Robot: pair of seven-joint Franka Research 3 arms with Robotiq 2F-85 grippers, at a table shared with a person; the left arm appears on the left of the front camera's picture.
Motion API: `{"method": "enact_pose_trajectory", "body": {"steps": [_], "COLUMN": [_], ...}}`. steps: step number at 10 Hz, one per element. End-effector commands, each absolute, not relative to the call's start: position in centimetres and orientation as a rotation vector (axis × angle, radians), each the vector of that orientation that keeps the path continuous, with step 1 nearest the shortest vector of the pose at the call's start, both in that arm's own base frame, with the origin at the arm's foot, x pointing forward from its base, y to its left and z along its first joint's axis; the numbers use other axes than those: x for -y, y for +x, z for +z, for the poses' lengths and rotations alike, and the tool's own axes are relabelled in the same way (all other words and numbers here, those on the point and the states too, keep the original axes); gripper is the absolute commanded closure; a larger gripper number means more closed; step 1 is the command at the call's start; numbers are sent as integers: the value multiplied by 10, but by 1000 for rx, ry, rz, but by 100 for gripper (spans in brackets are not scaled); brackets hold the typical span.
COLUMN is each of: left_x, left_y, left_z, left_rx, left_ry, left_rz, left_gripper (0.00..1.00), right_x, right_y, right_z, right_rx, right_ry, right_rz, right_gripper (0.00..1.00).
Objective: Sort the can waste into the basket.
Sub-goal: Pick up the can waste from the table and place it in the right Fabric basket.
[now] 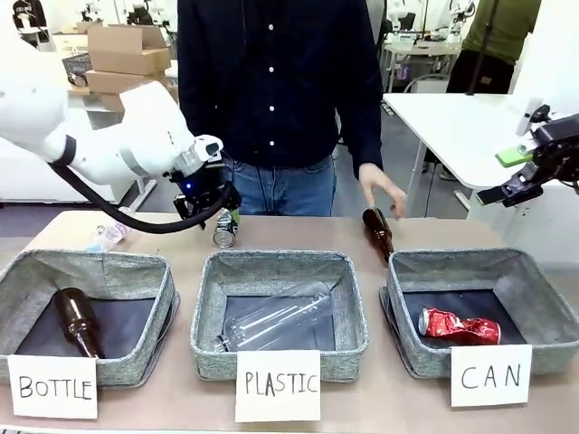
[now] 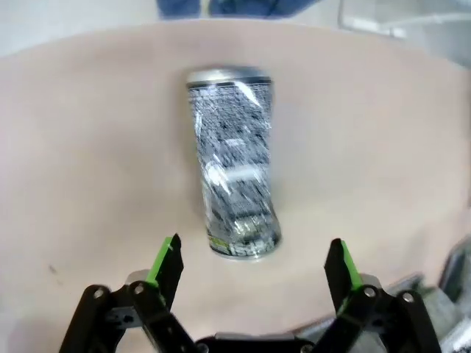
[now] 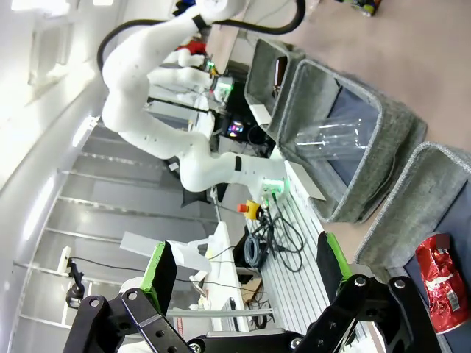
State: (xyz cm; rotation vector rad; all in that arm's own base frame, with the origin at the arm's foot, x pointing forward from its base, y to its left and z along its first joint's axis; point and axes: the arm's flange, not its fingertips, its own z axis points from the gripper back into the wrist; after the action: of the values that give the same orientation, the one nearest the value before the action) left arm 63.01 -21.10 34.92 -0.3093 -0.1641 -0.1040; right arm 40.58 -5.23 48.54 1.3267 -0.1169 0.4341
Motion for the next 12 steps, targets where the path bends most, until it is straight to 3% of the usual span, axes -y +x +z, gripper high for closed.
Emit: {"method": "enact_pose_trajectory", "body": {"steps": [1,5,6,7,8,10,11,12], "left_x": [222,243,244,245,245,247,247,245], "left_y": [642,645,644,643,642,640,637,635], "left_z": [339,318,315,315,316,319,323,328], "left_rx": [210,208,204,216,222,241,253,255], "left_ry": [-207,-181,-169,-171,-171,-160,-160,-170], "left_rz": [-57,-98,-104,-114,-112,-132,-136,-143], "left_gripper": [0,0,45,59,100,100,86,94], "right_x": [53,53,53,53,53,53,53,53], "right_y": [405,405,405,405,405,405,405,405], "right_z": [486,486,486,486,486,486,486,486], "right_rx": [132,132,132,132,132,132,132,132], "right_ry": [1314,1314,1314,1314,1314,1314,1314,1314], "right_rz": [446,446,446,446,446,446,446,446], "right_gripper": [0,0,0,0,0,0,0,0]}}
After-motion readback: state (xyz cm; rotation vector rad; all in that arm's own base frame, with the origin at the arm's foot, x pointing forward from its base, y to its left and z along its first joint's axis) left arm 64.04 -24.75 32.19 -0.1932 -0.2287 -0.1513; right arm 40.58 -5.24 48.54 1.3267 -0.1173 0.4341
